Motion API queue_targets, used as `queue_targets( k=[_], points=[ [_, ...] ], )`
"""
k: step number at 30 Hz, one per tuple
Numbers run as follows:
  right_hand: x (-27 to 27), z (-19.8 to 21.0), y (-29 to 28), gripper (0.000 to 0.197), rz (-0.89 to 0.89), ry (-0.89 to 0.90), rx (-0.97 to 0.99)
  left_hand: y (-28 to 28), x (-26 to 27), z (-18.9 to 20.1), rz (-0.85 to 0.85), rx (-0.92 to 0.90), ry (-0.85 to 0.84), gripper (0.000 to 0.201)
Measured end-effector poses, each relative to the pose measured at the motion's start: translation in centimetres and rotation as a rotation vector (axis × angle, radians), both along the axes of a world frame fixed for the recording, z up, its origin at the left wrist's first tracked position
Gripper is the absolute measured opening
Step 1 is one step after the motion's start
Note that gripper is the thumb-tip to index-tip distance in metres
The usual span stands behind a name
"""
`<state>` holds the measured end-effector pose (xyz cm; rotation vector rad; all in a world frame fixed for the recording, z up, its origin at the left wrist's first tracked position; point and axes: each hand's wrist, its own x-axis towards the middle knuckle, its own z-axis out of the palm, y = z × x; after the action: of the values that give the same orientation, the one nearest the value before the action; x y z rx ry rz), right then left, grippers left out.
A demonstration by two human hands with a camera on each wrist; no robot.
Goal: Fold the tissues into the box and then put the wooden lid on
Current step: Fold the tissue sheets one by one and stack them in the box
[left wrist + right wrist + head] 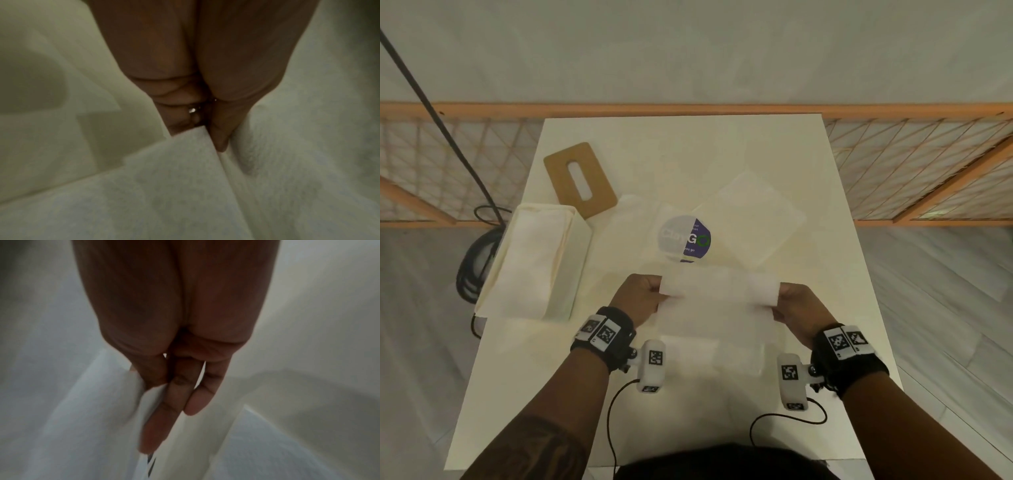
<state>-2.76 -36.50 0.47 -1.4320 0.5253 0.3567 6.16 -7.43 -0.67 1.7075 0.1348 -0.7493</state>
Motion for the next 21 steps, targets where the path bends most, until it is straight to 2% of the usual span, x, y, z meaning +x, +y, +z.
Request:
queue_targets(
  k=[4, 7, 11, 13, 15, 17, 19, 21],
  points=[
    [-0.7, -0.4, -0.5, 0.013, 0.066, 0.004, -0.061, -0.2, -0.1, 0.2, 0.000, -0.029, 0.019, 0.039],
    [-1.1, -0.6, -0.5, 0.028, 0.108, 0.060, 0.005, 0.0, -0.6, 0.3, 0.037, -0.118, 0.118, 0.051],
    [-1.5, -0.7, -0.3, 0.048, 0.113, 0.157, 0.059, 0.4, -1.1, 0.2, 0.122, -0.243, 0.320, 0.035],
    [-1.8, -0.7, -0.2, 0.050, 0.111, 0.225, 0.100, 0.5, -1.2, -0.2, 0.152, -0.261, 0.374, 0.031],
    [-2.1, -0.7, 0.0, 0.038, 0.091, 0.259, 0.122, 0.5, -1.2, -0.7, 0.072, -0.136, 0.312, 0.023],
    [-2.4, -1.3, 0.3, 0.025, 0.088, 0.245, 0.055, 0.5, -1.1, -1.4, -0.125, 0.105, 0.117, 0.014],
    [-2.6, -2.2, 0.4, 0.022, 0.145, 0.184, -0.108, 0.4, -1.1, -2.0, -0.280, 0.300, -0.064, 0.026],
    [-2.6, -2.8, 0.5, 0.027, 0.254, 0.150, -0.312, 0.0, -1.3, -2.0, -0.330, 0.392, -0.160, 0.030]
  ],
)
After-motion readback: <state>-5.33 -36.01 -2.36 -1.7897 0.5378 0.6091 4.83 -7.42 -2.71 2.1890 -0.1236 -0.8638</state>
